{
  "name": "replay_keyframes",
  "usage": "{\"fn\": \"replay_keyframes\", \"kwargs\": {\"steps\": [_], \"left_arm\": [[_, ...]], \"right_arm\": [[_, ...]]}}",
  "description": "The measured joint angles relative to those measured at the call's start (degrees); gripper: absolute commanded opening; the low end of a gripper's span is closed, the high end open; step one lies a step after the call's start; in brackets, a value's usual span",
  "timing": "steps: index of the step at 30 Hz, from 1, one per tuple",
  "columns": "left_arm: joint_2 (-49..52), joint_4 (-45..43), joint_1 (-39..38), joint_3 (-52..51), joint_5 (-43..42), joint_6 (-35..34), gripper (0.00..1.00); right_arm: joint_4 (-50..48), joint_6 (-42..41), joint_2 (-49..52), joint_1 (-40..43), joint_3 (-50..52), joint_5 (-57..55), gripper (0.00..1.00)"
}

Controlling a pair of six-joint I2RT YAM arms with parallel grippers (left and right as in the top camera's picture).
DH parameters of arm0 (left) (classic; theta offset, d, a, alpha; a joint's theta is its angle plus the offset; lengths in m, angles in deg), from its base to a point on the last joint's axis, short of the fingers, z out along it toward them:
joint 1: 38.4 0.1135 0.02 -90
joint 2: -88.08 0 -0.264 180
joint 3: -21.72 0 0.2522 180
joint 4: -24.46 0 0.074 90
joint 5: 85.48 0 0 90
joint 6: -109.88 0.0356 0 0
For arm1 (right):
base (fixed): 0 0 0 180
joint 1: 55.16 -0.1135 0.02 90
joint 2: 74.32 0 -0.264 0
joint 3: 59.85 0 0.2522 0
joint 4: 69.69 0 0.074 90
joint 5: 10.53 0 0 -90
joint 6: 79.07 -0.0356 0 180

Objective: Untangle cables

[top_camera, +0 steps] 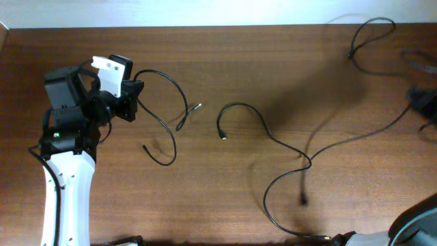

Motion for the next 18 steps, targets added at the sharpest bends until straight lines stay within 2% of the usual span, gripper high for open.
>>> {"fn": "replay_keyframes", "kwargs": {"steps": [6,9,13,15,16,17,18], "left_arm": [[0.0,0.1,0.0,0.0,0.0,0.0,0.0],[0.0,0.1,0.0,0.0,0.0,0.0,0.0],[0.0,0.2,0.0,0.0,0.0,0.0,0.0],[0.0,0.2,0.0,0.0,0.0,0.0,0.0],[0.0,0.2,0.0,0.0,0.0,0.0,0.0],[0.0,0.2,0.0,0.0,0.0,0.0,0.0],[0.0,0.2,0.0,0.0,0.0,0.0,0.0]], "right_arm": [[5.6,-2.5,-6.3,3.6,-23.4,-2.6,0.04],[8.7,-2.9,-6.3,10.3,-26.6,-11.2,0.04],[13.5,-10.1,-4.2,18.3,-26.6,-25.7,0.04],[15.7,-11.8,-1.4,20.3,-26.8,-28.7,0.04],[17.3,-12.6,0.2,20.5,-26.8,-29.9,0.15],[18.1,-13.0,1.5,20.5,-26.7,-30.5,0.5],[20.1,-13.8,3.7,20.5,-26.7,-30.6,0.99]]}}
